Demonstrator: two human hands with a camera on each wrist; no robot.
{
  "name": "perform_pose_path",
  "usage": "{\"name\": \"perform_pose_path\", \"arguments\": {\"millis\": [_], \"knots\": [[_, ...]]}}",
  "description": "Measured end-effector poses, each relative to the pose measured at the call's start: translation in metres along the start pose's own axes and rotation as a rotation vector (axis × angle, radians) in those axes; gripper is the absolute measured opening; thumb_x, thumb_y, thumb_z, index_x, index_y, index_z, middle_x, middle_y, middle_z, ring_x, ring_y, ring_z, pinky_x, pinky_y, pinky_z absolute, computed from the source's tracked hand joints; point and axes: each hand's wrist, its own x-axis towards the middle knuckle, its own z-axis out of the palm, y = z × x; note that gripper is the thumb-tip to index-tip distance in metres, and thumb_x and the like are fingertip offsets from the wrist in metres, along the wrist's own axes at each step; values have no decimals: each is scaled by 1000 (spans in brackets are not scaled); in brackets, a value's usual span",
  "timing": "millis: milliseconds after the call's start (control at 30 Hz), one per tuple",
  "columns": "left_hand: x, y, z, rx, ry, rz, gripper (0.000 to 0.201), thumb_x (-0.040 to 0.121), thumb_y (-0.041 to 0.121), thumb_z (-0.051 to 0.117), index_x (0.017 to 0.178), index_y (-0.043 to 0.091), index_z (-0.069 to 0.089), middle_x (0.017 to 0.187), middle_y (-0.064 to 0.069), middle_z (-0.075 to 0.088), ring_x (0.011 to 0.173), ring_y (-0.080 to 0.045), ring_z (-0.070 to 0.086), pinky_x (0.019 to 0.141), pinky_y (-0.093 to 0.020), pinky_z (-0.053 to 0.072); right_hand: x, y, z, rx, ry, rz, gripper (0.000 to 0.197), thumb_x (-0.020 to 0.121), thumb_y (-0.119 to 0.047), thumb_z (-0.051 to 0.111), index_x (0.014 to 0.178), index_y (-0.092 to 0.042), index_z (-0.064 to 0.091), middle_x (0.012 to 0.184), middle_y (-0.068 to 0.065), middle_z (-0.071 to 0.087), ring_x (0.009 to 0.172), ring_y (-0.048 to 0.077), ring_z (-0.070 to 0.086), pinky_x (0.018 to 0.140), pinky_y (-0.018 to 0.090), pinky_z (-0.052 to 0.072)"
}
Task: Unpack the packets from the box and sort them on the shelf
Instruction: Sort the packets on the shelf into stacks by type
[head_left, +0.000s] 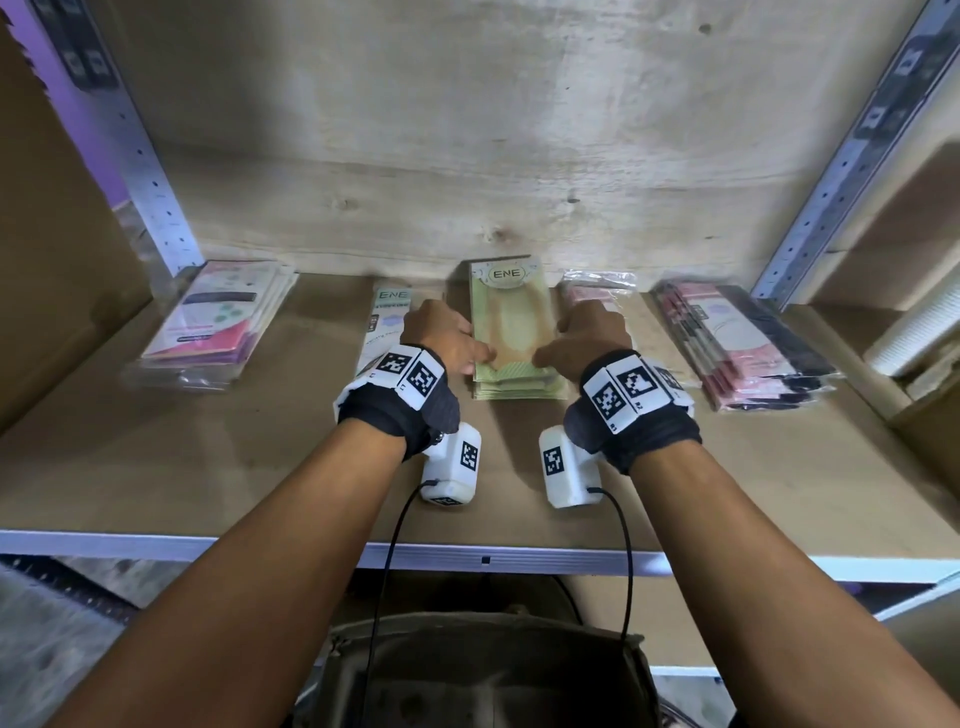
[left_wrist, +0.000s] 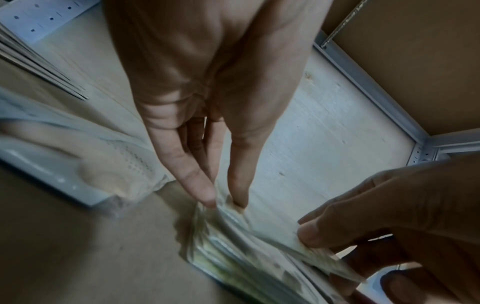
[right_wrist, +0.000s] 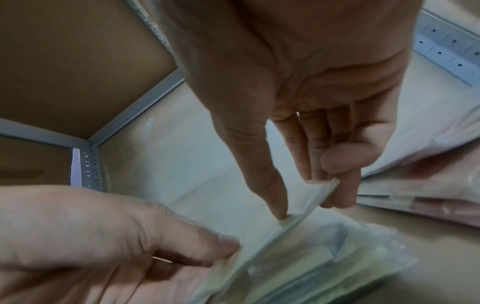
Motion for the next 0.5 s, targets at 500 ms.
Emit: {"name": "perform_pose_path", "arguments": {"millis": [500], "knots": [[2, 0, 4, 75, -42, -2, 27, 75, 14, 82, 91, -5, 72, 93, -20, 74, 90, -31, 73, 83, -42, 60, 1, 0, 11, -172, -24, -8, 40, 78, -12, 78, 114, -4, 63, 118, 16, 62, 107, 33, 63, 81, 31, 52]]}}
